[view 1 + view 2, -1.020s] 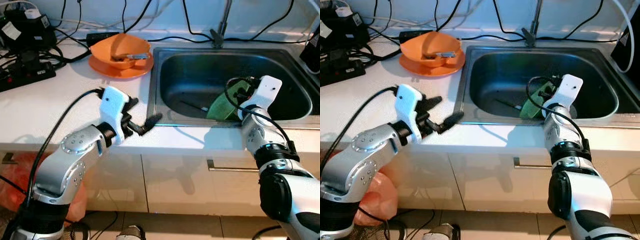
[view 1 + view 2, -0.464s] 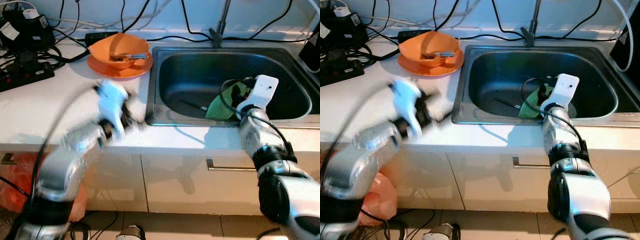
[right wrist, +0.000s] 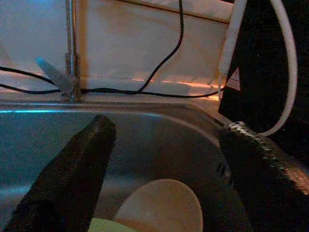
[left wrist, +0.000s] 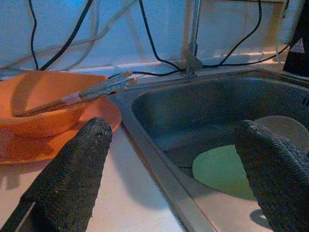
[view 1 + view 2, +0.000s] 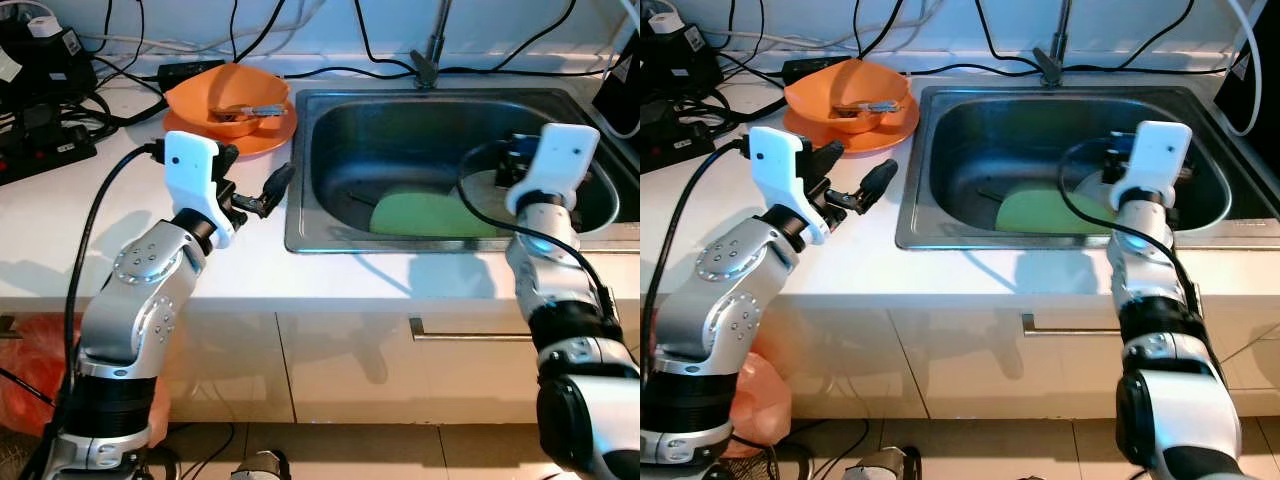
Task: Kitchen organization
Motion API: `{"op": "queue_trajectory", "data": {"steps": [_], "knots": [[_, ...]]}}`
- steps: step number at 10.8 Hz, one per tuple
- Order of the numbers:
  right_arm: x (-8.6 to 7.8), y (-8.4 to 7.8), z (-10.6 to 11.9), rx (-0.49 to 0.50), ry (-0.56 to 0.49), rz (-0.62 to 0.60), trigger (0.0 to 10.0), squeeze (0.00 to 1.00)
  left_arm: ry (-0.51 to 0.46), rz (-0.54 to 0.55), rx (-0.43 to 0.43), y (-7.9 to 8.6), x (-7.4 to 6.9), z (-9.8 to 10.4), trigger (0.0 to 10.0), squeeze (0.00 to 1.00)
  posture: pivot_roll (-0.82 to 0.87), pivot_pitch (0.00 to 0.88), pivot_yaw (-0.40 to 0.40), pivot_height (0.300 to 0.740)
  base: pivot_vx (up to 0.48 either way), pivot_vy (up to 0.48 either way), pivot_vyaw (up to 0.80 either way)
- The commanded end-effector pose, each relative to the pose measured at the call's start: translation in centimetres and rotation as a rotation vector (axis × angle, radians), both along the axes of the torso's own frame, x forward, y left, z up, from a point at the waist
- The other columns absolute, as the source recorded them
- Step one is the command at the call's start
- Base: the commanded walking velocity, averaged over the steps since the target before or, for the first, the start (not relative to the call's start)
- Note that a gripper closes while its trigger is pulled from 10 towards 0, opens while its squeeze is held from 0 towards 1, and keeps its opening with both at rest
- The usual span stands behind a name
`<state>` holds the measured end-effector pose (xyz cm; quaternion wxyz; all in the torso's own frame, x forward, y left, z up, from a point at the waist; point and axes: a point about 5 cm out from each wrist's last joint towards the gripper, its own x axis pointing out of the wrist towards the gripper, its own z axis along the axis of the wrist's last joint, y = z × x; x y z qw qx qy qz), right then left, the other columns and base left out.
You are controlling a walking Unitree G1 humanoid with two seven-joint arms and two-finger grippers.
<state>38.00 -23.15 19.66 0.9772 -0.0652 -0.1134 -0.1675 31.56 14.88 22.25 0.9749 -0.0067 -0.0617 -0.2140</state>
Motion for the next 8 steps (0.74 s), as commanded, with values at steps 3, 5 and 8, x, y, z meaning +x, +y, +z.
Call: {"op": "queue_trajectory", "data": {"steps": [3, 5, 8], "knots": [[-0.4, -0.1, 1.2, -0.007, -0.043, -0.003, 10.0, 1.00, -0.021, 0.043, -0.012, 0.4, 0.3, 0.2, 10.0, 0.00, 0.15, 0.065, 0.023, 0.740, 0.000, 0.000, 0.00], [-0.9, 2.4, 2.5, -0.026, -0.087, 0.119, 10.0, 0.00, -0.079, 0.177, -0.039, 1.7, 0.6, 0.7, 10.0, 0.00, 0.14, 0.062, 0.018, 0.740, 0.000, 0.000, 0.00], [-3.7, 6.9, 3.0, -0.068, -0.152, 0.299, 10.0, 0.00, -0.245, 0.323, -0.021, 2.5, 0.2, 2.6, 10.0, 0.00, 0.12, 0.051, 0.015, 0.740, 0.000, 0.000, 0.00]]}}
